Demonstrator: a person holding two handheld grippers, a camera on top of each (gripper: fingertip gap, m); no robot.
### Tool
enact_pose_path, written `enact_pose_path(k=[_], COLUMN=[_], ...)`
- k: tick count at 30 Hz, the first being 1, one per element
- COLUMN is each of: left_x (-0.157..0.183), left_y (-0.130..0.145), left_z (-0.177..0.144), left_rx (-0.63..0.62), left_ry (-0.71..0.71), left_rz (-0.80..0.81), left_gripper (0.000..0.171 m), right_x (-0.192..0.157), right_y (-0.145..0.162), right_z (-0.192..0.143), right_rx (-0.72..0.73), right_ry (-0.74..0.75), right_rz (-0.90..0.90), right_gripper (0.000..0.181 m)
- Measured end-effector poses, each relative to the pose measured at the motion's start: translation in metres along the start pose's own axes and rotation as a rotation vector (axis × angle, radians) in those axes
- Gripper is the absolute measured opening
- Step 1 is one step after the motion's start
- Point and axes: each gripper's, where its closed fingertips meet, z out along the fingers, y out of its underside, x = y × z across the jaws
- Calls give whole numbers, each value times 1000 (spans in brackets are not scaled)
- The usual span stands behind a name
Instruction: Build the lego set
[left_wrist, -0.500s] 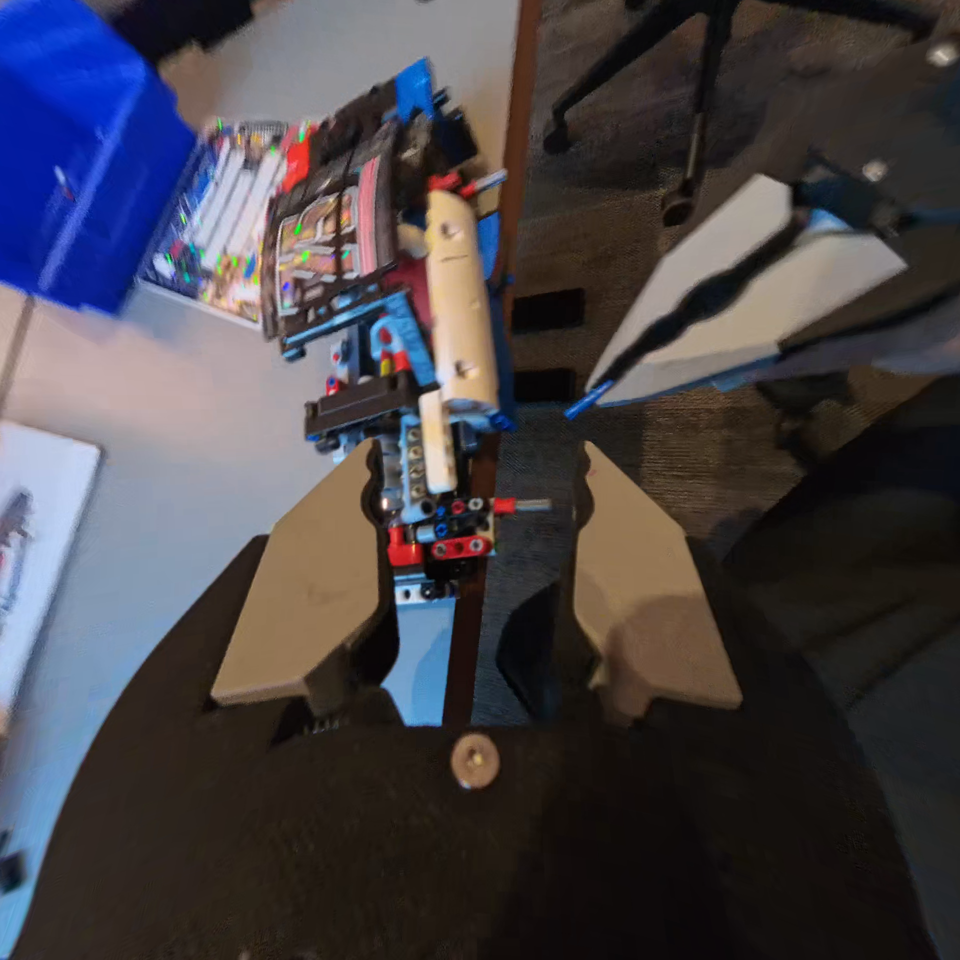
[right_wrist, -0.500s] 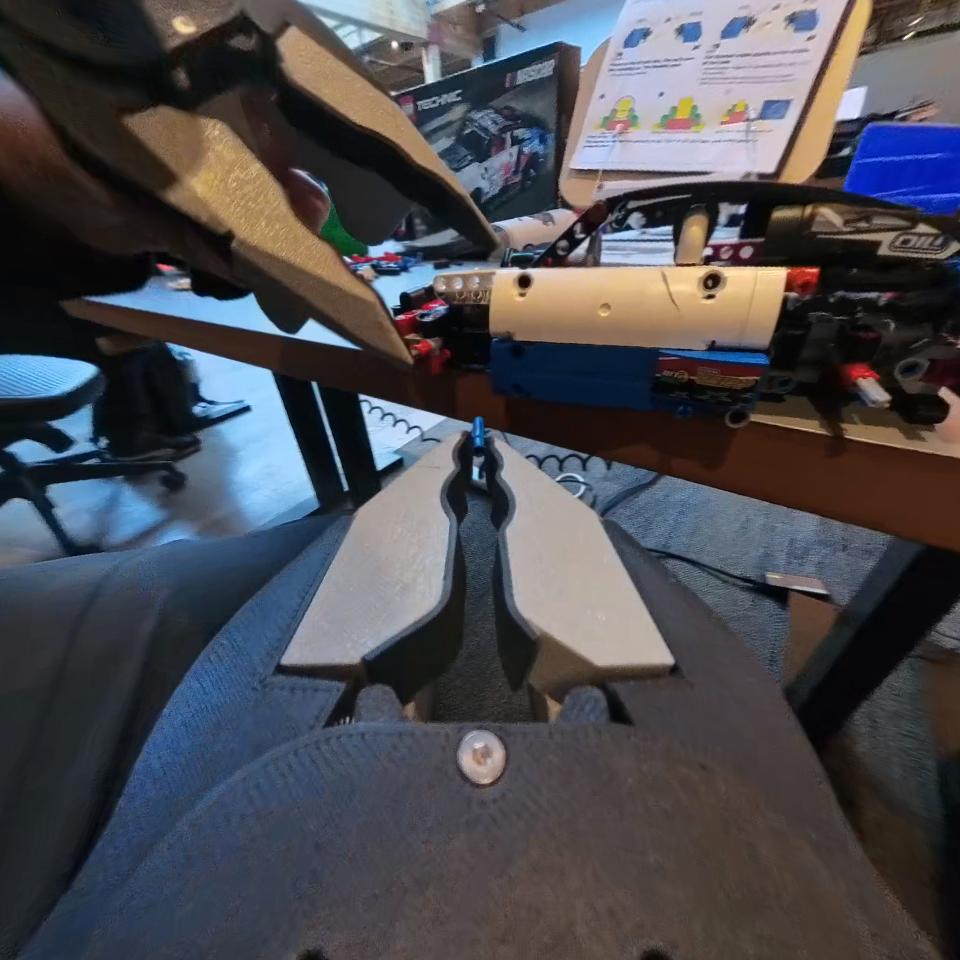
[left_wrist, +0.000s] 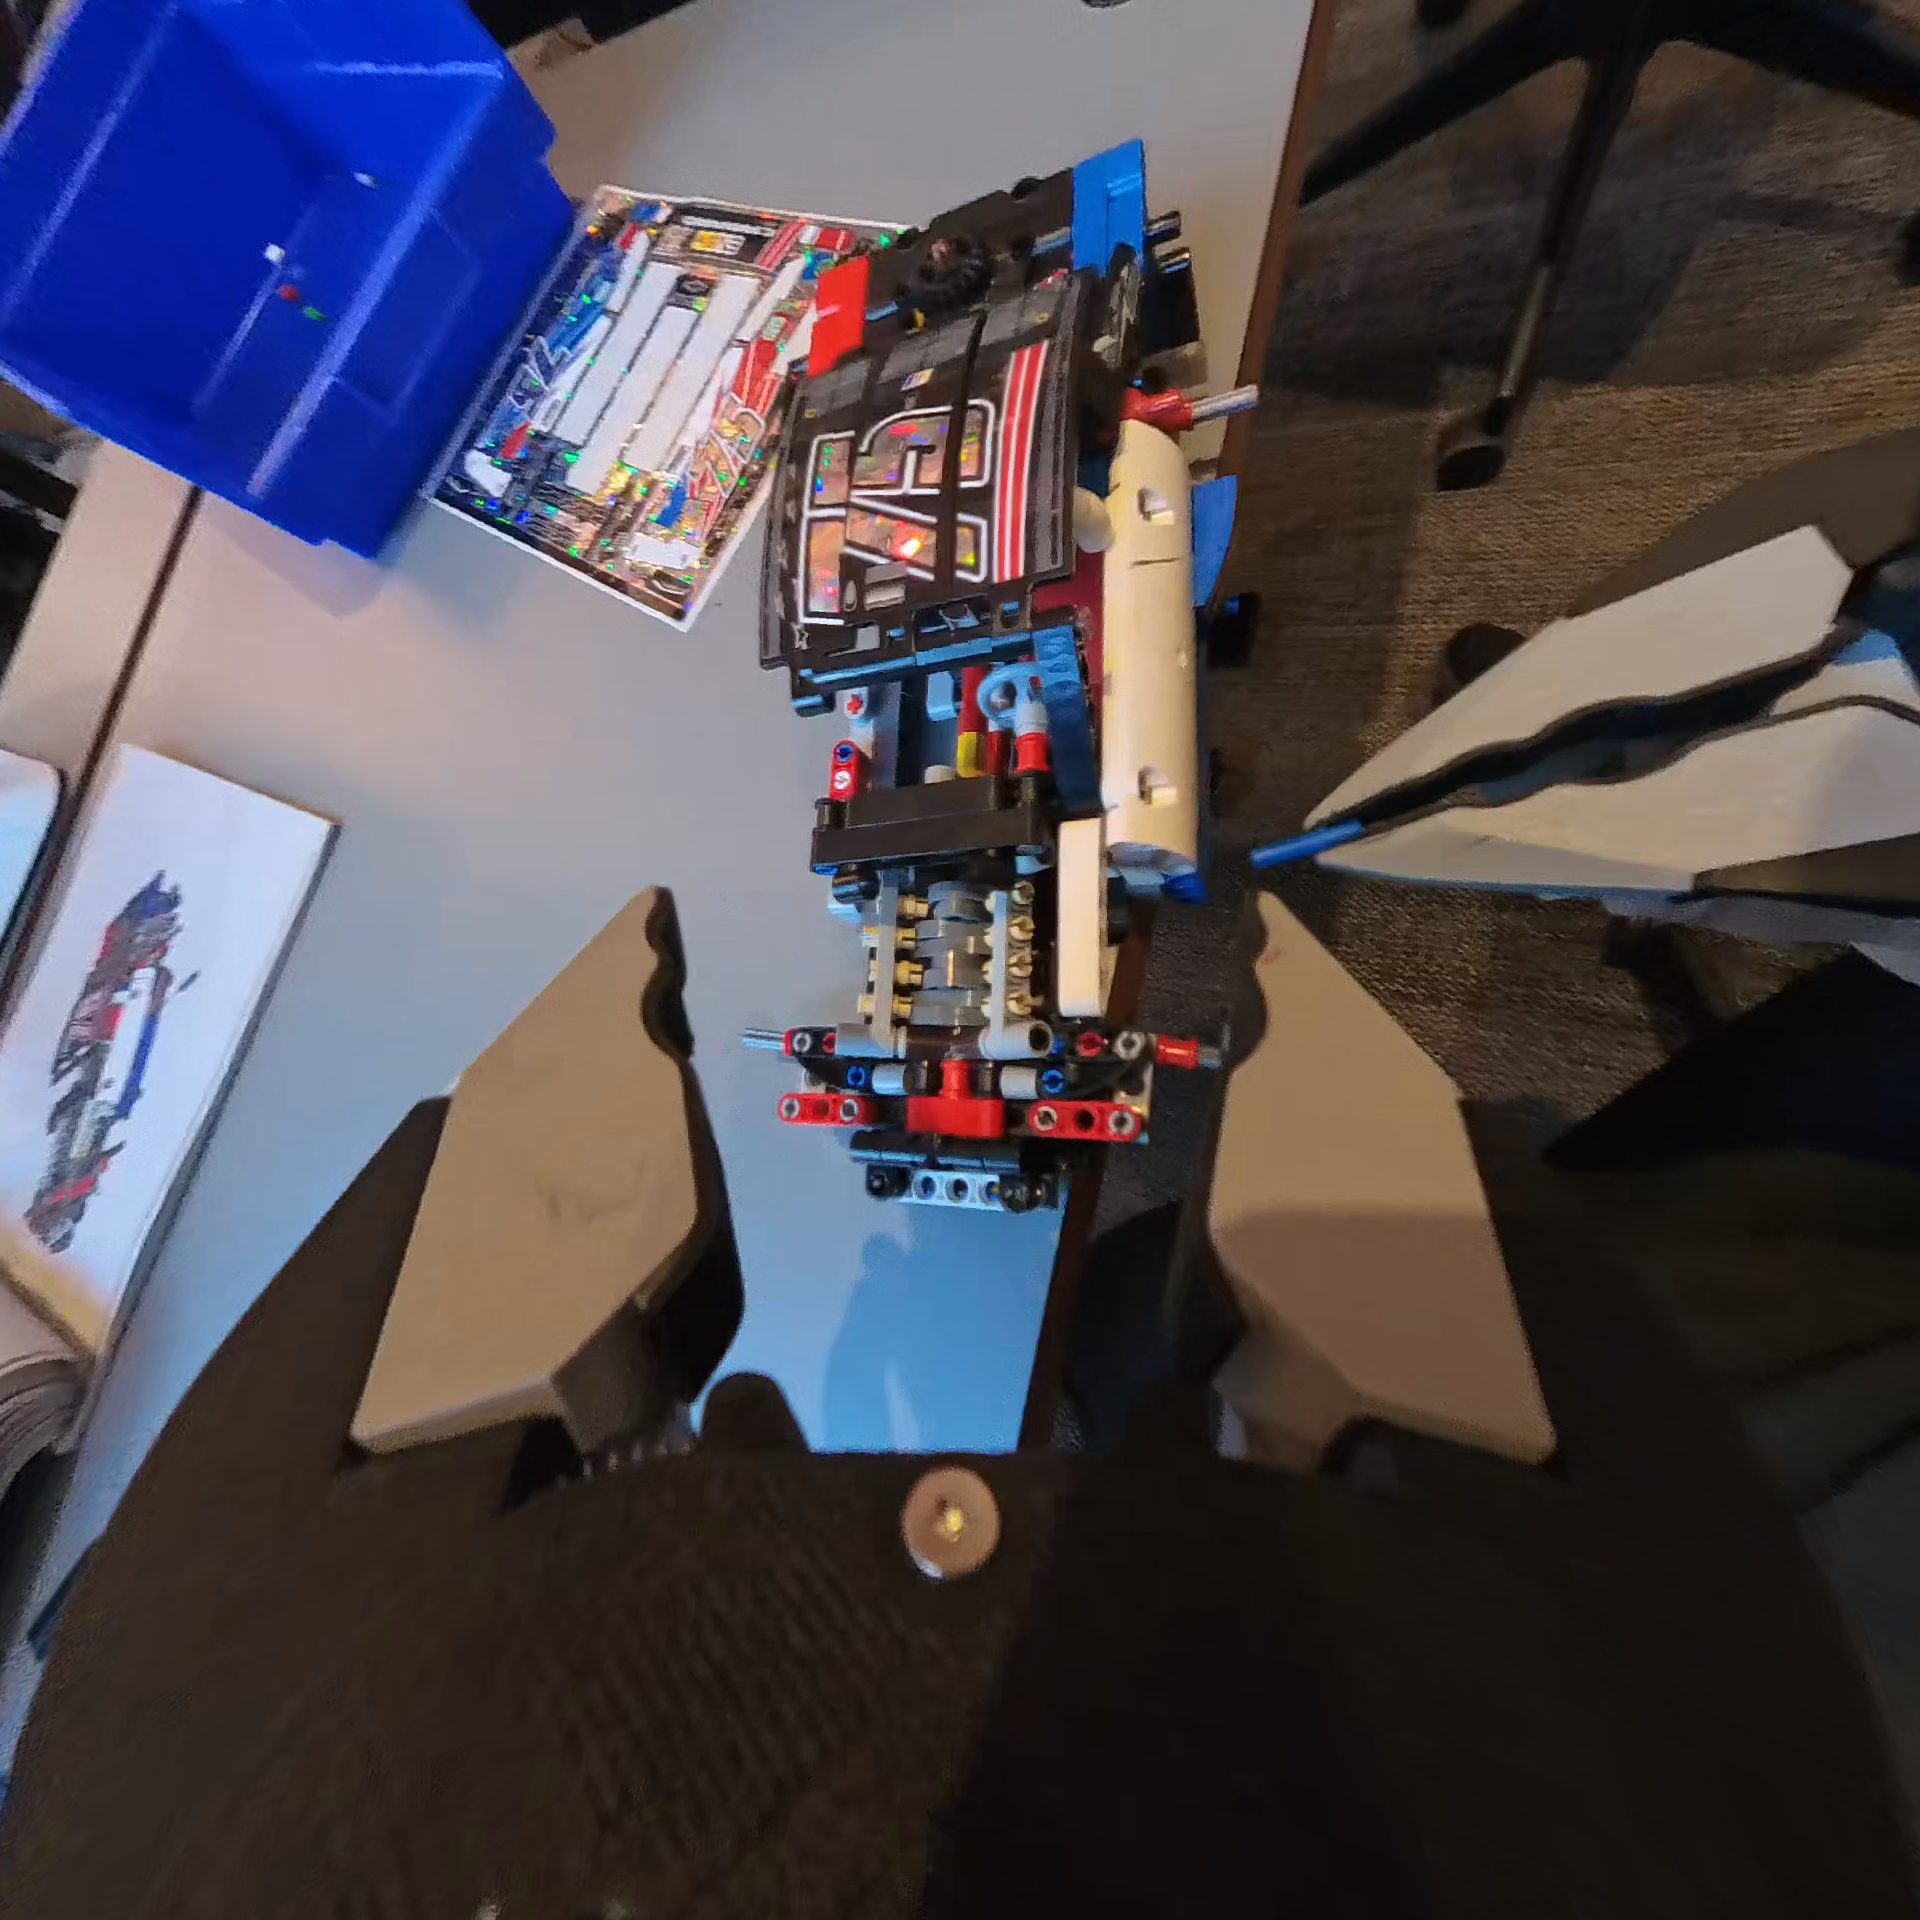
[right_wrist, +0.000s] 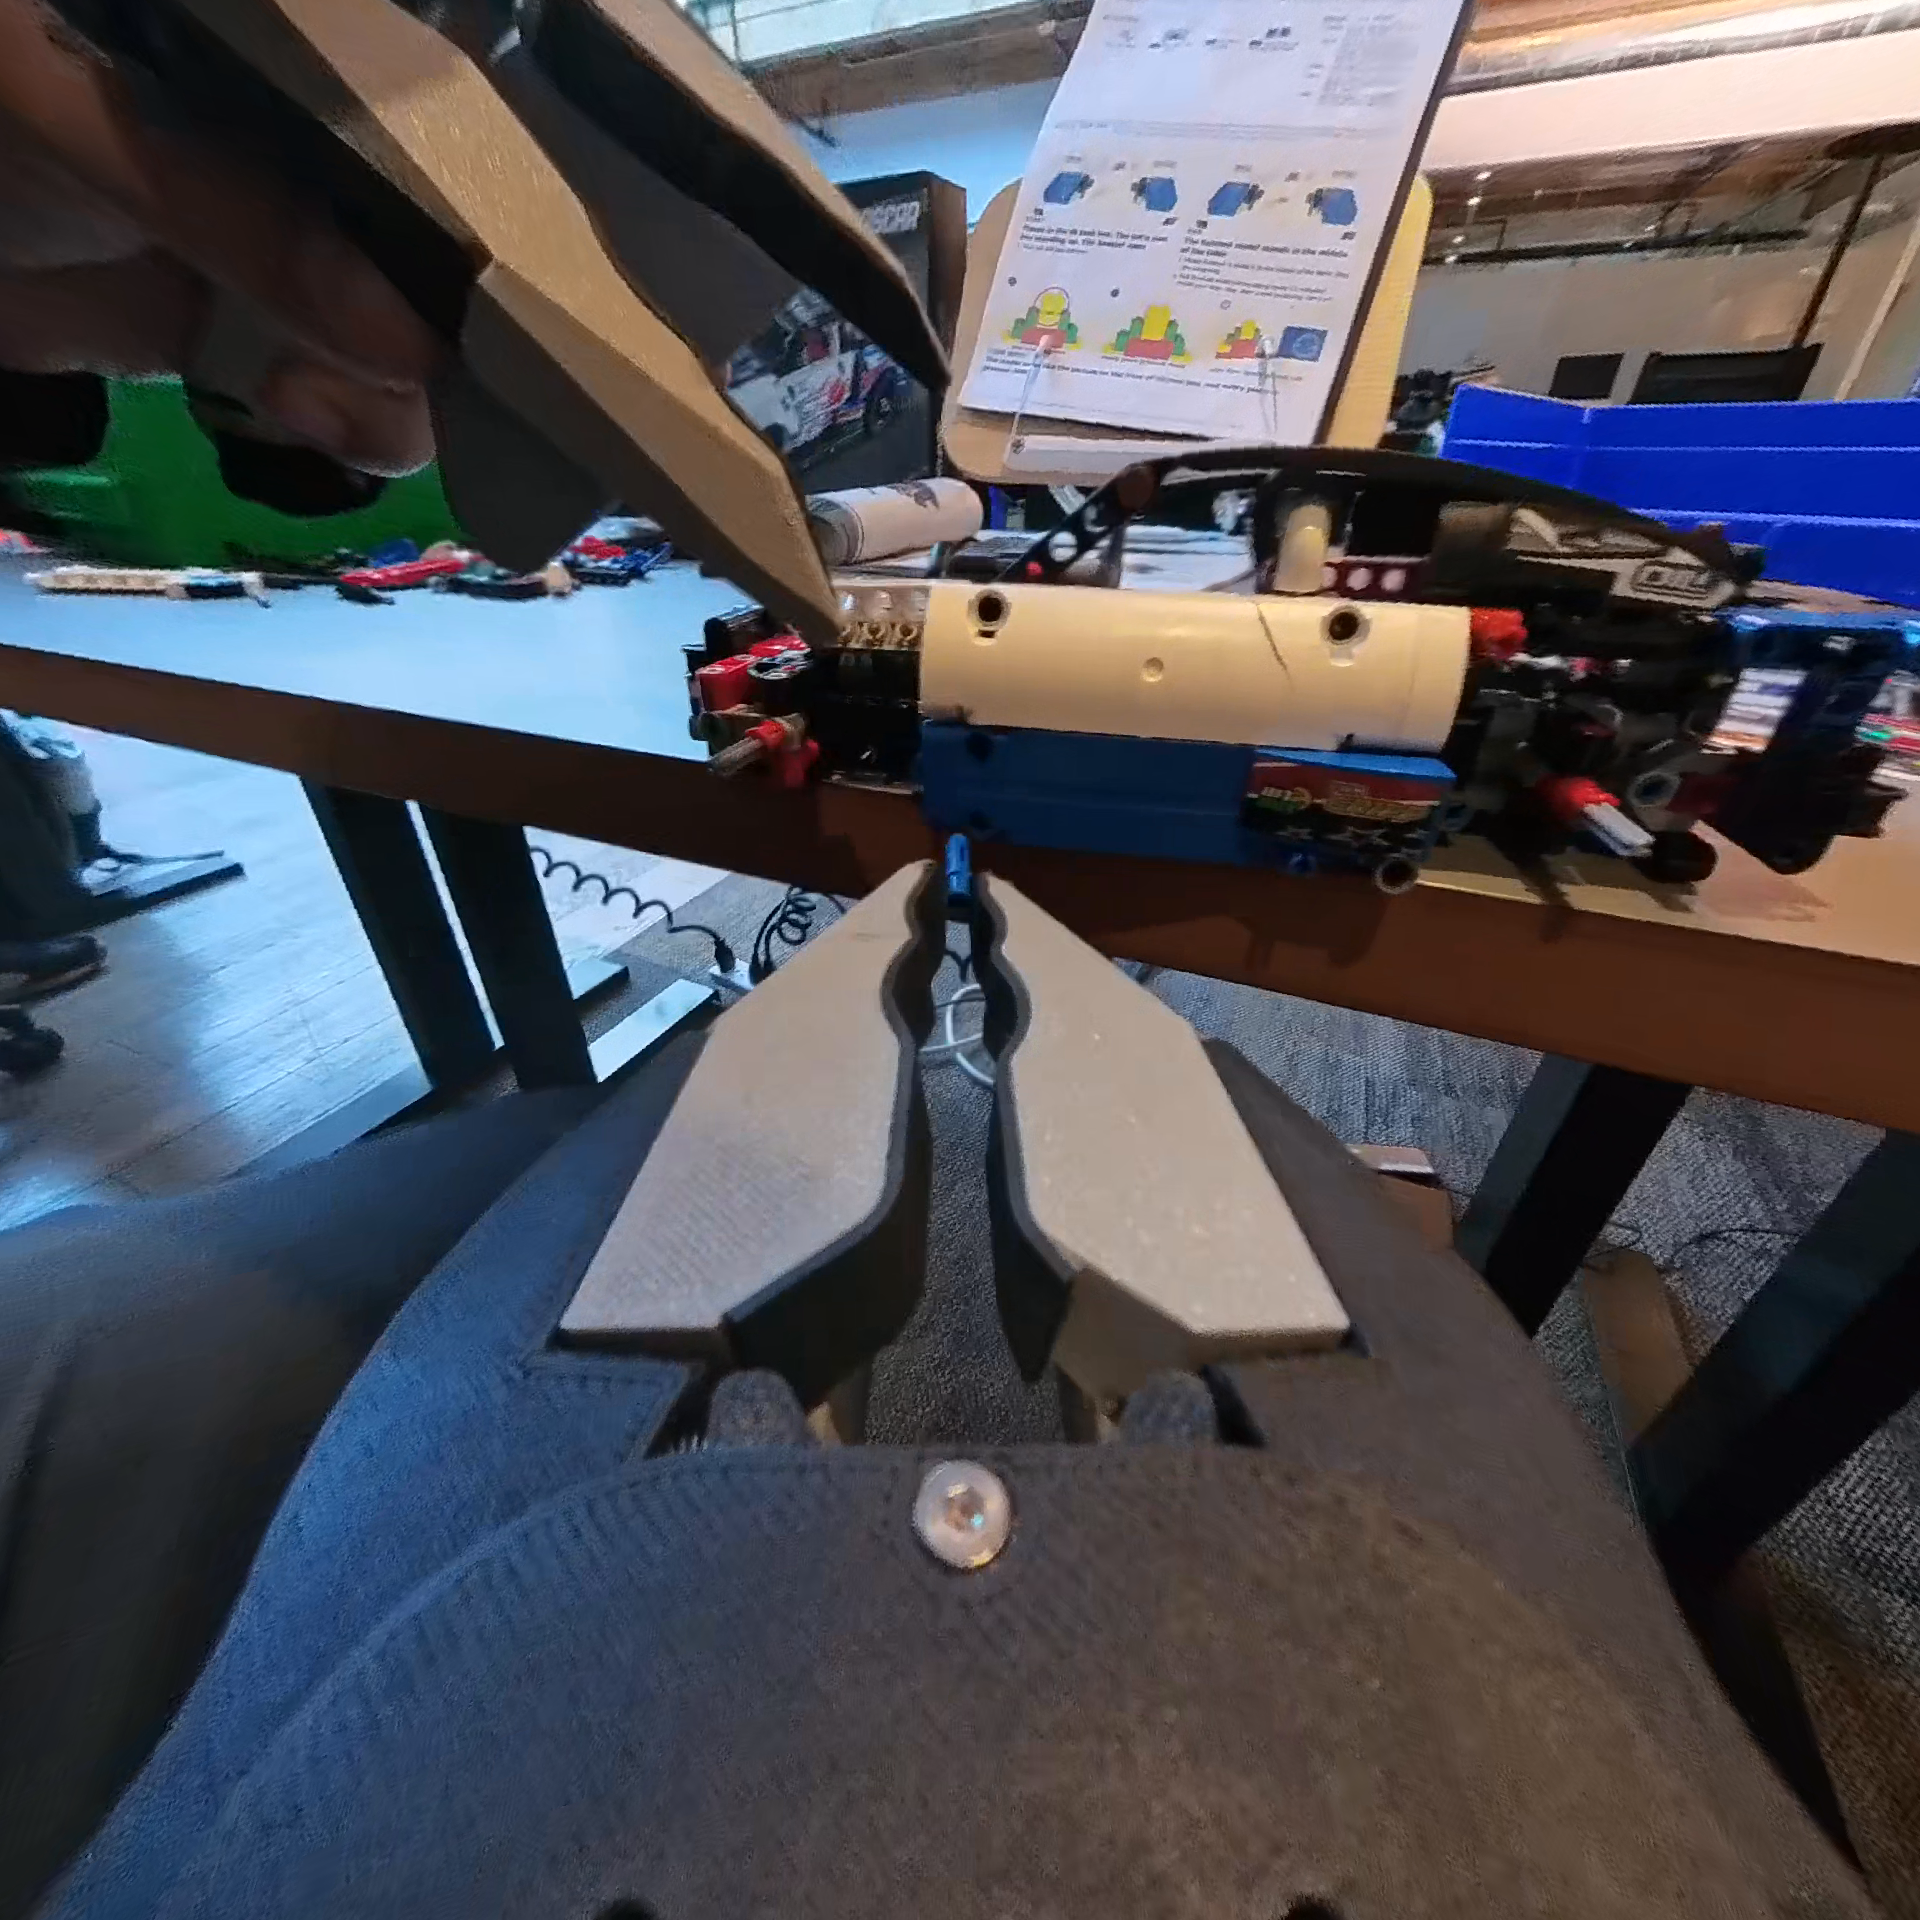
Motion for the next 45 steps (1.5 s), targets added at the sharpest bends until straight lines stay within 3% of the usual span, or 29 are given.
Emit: enact_pose_path(k=[3, 6, 13, 22, 30, 35, 45], left_x=[5, 3, 8, 15, 23, 15, 23], left_y=[5, -4, 11, 9, 7, -9, -13], left_z=[17, 29, 55, 56, 54, 42, 46], left_rx=[-60, -29, -159, -180, -119, 3, 2], left_ry=[73, 103, 97, 209, 207, 264, 249], left_rz=[-40, -59, 8, -23, -6, -211, -229], left_gripper=[120, 107, 109, 97, 99, 100, 114], right_x=[6, 8, 4, 10, 5, 9, 3], right_y=[-3, -2, 5, 5, 8, 4, 13], right_z=[-1, 1, 9, 6, 4, -1, 3], right_rx=[30, 38, 32, 57, 80, 117, 200], right_ry=[17, 28, 19, 47, 66, 70, 130], right_rz=[13, 4, -5, -1, -55, -103, -72], right_gripper=[2, 2, 2, 2, 2, 2, 2])
